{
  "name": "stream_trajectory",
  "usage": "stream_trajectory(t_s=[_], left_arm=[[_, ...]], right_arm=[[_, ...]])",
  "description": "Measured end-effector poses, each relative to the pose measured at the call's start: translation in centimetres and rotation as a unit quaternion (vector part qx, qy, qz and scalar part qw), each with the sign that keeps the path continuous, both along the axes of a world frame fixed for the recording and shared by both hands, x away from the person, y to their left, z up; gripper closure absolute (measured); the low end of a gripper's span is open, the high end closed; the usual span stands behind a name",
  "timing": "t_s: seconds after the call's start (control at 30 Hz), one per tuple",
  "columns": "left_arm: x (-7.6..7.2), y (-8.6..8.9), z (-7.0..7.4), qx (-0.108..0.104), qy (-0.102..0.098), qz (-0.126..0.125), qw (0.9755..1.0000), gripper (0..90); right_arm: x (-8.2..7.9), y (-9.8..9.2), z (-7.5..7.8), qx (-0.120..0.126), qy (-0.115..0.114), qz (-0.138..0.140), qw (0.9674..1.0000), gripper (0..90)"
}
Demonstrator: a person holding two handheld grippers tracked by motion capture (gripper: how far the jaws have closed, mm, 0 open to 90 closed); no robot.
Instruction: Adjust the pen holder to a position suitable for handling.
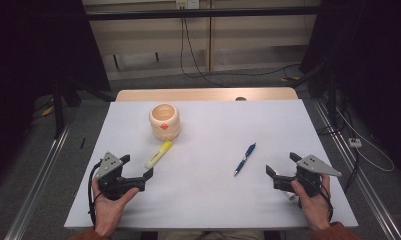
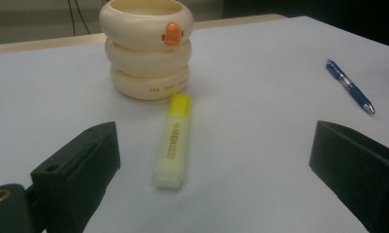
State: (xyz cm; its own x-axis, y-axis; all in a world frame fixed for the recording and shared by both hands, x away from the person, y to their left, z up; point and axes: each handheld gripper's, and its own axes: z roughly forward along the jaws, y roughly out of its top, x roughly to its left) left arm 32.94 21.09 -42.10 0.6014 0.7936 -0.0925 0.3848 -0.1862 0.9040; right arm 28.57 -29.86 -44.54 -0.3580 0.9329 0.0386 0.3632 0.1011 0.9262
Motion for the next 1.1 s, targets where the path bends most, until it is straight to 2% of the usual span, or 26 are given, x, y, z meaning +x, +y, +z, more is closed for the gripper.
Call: stream_trajectory(t_s=[0.2,0.33,0.43,0.5,0.63,0.7,0.8,0.83,0.87,1.0,1.1], left_arm=[[0.7,-0.4,0.4,0.003,-0.001,-0.002,1.0,4.5],[1.5,-0.8,0.8,-0.001,-0.005,0.005,1.0,4.5],[2.3,-1.1,1.0,0.007,-0.009,0.008,0.9999,4.8],[3.3,-1.4,0.9,0.007,0.012,0.005,0.9999,4.8],[4.2,-1.7,0.7,0.01,0.01,0.012,0.9998,4.8],[4.7,-1.9,0.8,0.01,0.016,0.012,0.9997,4.8],[5.4,-2.0,1.2,0.017,0.007,0.014,0.9997,4.8],[5.8,-2.1,1.4,0.033,0.002,0.011,0.9994,4.7],[6.1,-2.1,1.5,0.036,0.004,0.008,0.9993,4.7],[7.0,-2.0,1.9,0.029,0.014,0.008,0.9994,4.7],[8.0,-2.0,2.7,0.022,0.006,0.011,0.9997,4.7]], right_arm=[[0.1,-0.1,-0.1,-0.001,0.001,-0.001,1.0,4.1],[0.1,0.0,-0.1,0.002,0.004,0.0,1.0,4.1],[0.1,0.0,-0.1,0.001,0.003,0.001,1.0,4.1],[0.1,0.0,-0.1,0.002,0.004,0.003,1.0,4.1],[0.1,0.0,-0.1,0.004,0.005,0.003,1.0,4.1],[0.2,0.0,-0.1,0.004,0.006,0.003,1.0,4.1],[0.2,0.1,-0.1,0.002,0.006,0.005,1.0,4.2],[0.2,0.1,-0.1,0.002,0.005,0.007,1.0,4.2],[0.2,0.2,-0.1,0.002,0.004,0.008,1.0,4.2],[0.3,0.1,-0.1,0.004,0.006,0.006,1.0,4.1],[0.3,0.2,-0.1,0.004,0.006,0.008,0.9999,4.1]])
